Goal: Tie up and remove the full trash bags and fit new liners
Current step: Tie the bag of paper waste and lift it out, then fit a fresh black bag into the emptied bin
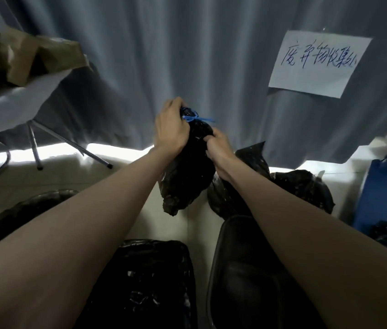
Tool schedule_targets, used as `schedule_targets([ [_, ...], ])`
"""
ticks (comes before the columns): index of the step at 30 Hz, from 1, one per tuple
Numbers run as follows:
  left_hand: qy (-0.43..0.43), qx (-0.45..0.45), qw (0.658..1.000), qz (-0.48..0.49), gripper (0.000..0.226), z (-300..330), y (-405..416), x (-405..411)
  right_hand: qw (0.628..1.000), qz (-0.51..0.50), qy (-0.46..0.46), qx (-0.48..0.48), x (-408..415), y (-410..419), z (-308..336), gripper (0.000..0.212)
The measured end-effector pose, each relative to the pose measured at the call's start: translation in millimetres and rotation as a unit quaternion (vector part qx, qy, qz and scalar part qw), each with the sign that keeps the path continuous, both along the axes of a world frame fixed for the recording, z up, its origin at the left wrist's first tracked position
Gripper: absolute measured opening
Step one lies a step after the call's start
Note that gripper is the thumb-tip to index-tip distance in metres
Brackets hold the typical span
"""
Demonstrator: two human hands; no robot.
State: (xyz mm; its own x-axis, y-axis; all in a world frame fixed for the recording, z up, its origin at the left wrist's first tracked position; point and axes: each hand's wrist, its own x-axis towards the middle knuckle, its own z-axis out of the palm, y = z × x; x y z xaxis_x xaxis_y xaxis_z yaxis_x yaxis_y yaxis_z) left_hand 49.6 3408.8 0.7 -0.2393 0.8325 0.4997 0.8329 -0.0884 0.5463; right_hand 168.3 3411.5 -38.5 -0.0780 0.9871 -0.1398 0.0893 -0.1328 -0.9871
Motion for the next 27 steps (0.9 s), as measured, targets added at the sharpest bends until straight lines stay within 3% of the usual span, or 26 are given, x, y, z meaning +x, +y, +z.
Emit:
schedule_targets([
  [3, 0.079, -0.051, 0.995, -0.034, 0.023, -39.6, 11.6, -7.3, 0.996, 0.033, -0.073, -0.03, 7.7, 21.1, -32.6, 0.034],
  [7, 0.129, -0.204, 0.967, -0.087, 0.025, -95.2, 8.4, 6.9, 0.959, 0.035, -0.279, -0.032, 26.7, 18.3, -72.7, 0.038],
  [12, 0.24, -0.384, 0.876, -0.165, 0.049, -122.5, 1.1, 35.9, 0.926, 0.078, -0.369, -0.027, 46.8, 5.5, -93.1, 0.044],
  [16, 0.333, -0.365, 0.863, -0.108, 0.075, -104.3, -5.8, 54.6, 0.914, 0.058, -0.4, 0.034, 65.8, -14.8, -80.9, 0.05],
  [21, 0.311, -0.308, 0.893, -0.102, 0.066, -77.2, -24.2, 82.4, 0.883, 0.043, -0.454, 0.116, 95.1, -46.8, -50.1, 0.056],
  [27, 0.339, -0.252, 0.896, -0.139, 0.061, -46.0, -55.0, 138.6, 0.858, 0.011, -0.489, 0.159, 149.2, -92.9, -13.0, 0.056],
])
